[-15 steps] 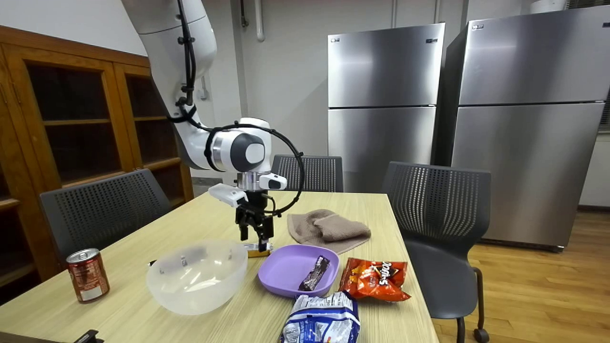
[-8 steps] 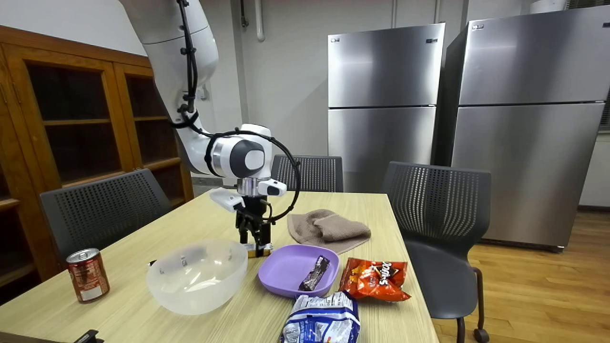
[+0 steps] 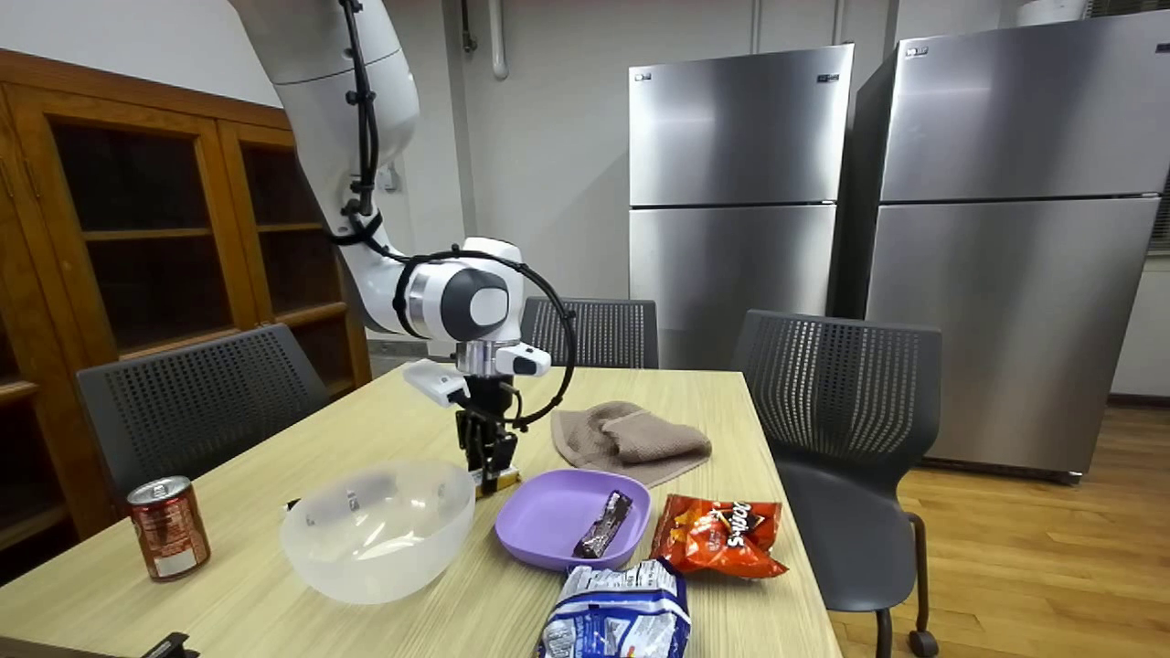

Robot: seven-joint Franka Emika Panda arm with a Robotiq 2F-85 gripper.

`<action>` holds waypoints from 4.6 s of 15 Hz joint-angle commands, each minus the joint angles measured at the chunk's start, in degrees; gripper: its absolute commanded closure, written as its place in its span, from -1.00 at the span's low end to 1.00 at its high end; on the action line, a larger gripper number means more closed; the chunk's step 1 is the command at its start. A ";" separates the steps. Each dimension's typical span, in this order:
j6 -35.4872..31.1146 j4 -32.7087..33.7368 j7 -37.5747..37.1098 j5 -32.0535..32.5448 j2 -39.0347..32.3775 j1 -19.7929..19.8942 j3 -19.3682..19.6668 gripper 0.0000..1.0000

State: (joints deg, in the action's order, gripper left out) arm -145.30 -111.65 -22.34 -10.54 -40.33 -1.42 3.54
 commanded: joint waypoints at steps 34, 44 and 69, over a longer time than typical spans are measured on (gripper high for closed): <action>-1.34 -8.68 18.02 7.60 7.94 8.78 6.29 0.67; -0.30 -8.35 17.59 8.28 8.90 8.30 6.17 -1.00; 1.12 -10.95 8.19 11.15 17.84 -6.02 -1.07 -1.00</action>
State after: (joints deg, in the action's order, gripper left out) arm -145.99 -121.13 -9.71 0.69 -24.89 -5.96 3.48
